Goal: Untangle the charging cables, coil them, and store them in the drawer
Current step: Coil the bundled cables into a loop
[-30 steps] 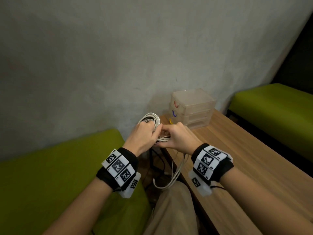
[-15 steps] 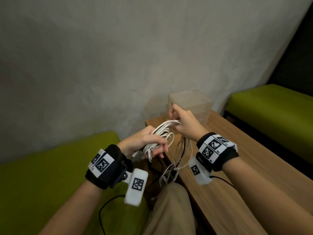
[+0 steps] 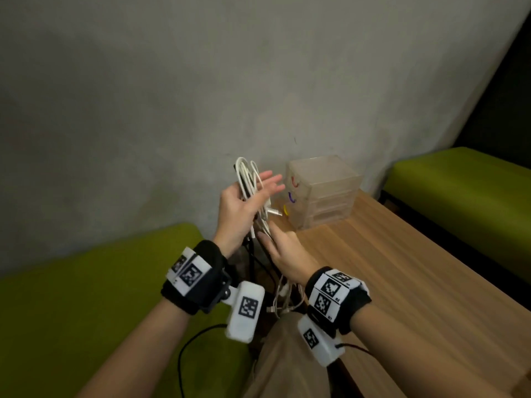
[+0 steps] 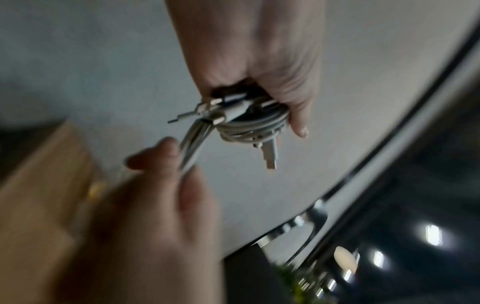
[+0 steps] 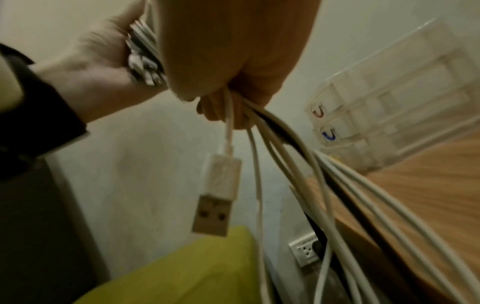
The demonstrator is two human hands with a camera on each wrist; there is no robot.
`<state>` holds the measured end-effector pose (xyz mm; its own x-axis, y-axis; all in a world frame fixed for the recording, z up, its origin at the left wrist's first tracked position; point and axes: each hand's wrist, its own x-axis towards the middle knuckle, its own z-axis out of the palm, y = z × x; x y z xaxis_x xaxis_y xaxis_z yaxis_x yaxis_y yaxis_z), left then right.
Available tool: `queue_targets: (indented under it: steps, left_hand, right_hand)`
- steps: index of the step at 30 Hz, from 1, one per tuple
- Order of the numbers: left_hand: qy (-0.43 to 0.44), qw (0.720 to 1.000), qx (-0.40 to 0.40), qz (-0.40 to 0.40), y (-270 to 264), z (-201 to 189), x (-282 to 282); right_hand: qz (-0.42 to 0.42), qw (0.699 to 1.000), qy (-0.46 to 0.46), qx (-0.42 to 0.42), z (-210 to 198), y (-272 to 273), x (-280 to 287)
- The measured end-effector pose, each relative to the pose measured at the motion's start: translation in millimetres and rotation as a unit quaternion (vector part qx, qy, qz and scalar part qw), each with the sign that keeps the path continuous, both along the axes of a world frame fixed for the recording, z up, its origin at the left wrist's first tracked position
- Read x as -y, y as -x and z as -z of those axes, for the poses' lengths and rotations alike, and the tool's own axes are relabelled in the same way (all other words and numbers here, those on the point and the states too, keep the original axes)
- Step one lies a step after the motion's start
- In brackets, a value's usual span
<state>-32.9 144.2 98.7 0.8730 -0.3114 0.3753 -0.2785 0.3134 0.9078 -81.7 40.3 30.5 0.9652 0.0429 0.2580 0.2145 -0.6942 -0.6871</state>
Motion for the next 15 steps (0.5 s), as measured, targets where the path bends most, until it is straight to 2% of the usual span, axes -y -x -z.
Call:
queue_targets:
  steps: [2,3,5,7,9,10,13,15]
  left_hand:
    - [-0.114,0.986,0.104,-0.069,-0.2,13.0,3.2]
    - [-0.165,0.966,0.173,-0.1,-2.1,18.7,3.7]
    - [-0.292,0.894,0.31,-0.142,-6.7,24.6,5.0]
    - [-0.374,0.828,0.379,-0.176,-11.0,25.5,5.9]
    - [-0.41,0.792,0.404,-0.203,-15.0,23.7,3.8]
    - [-0.434,0.786,0.393,-0.2,-16.6,22.1,1.3]
    - [-0.533,0.782,0.295,-0.134,-20.7,26.3,-8.1]
    - [-0.56,0.787,0.246,-0.08,-20.9,32.2,-13.0]
  right_hand:
    - [-0.003,0.999,0.043,0.018,-5.6,-7.1,-1.0]
    - [-0.003,0.998,0.065,0.025,-7.5,-9.2,-1.1]
    - [-0.01,0.995,0.102,0.019,-10.6,-10.7,-0.2]
    - [-0.014,0.99,0.137,0.016,-14.9,-8.6,0.8]
    - [-0.012,0.982,0.185,0.032,-18.9,-5.5,3.1]
    - [-0.015,0.975,0.216,0.043,-20.8,-3.9,4.6]
    - [-0.044,0.952,0.297,0.063,-27.3,-2.7,10.4]
    - [-0.073,0.94,0.321,0.085,-32.1,-4.2,17.1]
